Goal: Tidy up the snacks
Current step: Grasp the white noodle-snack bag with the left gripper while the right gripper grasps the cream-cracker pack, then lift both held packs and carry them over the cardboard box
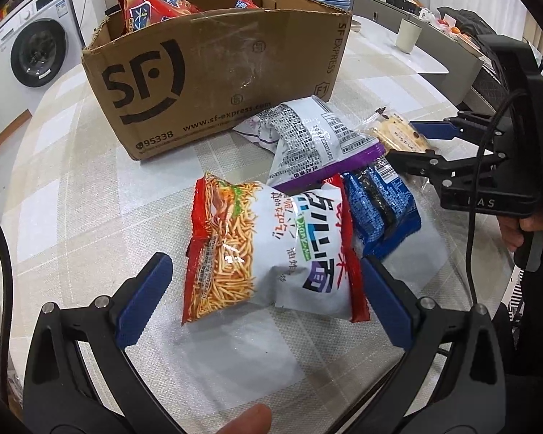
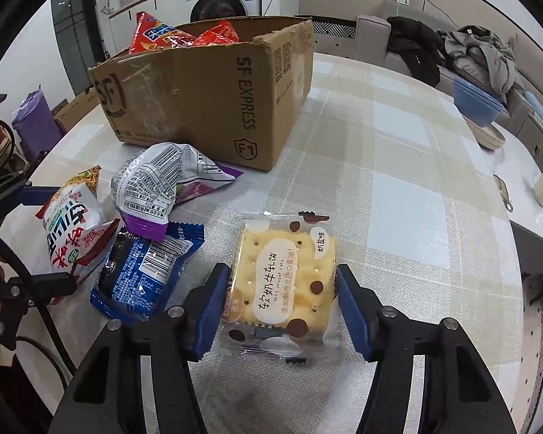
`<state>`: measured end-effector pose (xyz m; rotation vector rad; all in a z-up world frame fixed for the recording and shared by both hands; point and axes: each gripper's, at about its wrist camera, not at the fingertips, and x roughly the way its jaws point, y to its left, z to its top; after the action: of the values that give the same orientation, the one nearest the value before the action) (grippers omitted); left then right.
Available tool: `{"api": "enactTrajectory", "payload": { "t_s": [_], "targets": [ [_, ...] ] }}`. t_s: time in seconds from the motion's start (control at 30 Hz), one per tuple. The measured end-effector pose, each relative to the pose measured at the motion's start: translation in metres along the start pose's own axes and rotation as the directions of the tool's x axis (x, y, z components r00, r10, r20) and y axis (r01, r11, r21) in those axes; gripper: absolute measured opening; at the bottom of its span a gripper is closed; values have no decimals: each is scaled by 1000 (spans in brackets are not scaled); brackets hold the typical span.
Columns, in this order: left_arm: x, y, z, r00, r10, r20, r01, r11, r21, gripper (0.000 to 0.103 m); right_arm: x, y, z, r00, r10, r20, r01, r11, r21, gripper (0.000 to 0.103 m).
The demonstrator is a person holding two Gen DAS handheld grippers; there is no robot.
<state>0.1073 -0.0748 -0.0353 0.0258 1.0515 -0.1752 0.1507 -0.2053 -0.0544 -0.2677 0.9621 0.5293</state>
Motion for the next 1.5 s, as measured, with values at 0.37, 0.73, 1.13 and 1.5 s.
{"api": "enactTrajectory", "payload": {
  "t_s": [0.37, 0.73, 1.13, 1.5],
  "targets": [
    [-1, 5, 1, 1000, -25, 0, 25, 999, -39, 102, -2, 2, 1, 1000, 4, 4, -4, 1000, -10, 59],
    [-3, -8, -3, 999, -43, 24, 43, 999, 1, 72, -3, 0, 3, 1000, 2, 15, -2, 1000, -2, 60],
    [-20, 4, -11, 995, -67, 68, 67, 998, -3, 59, -18, -5, 3, 998, 7, 55, -8, 1000, 12, 60],
    [-63, 24, -17, 984, -79, 158, 83, 996, -22, 59, -42, -4, 4, 991, 37, 126, -41, 999, 28, 60]
  ]
}}
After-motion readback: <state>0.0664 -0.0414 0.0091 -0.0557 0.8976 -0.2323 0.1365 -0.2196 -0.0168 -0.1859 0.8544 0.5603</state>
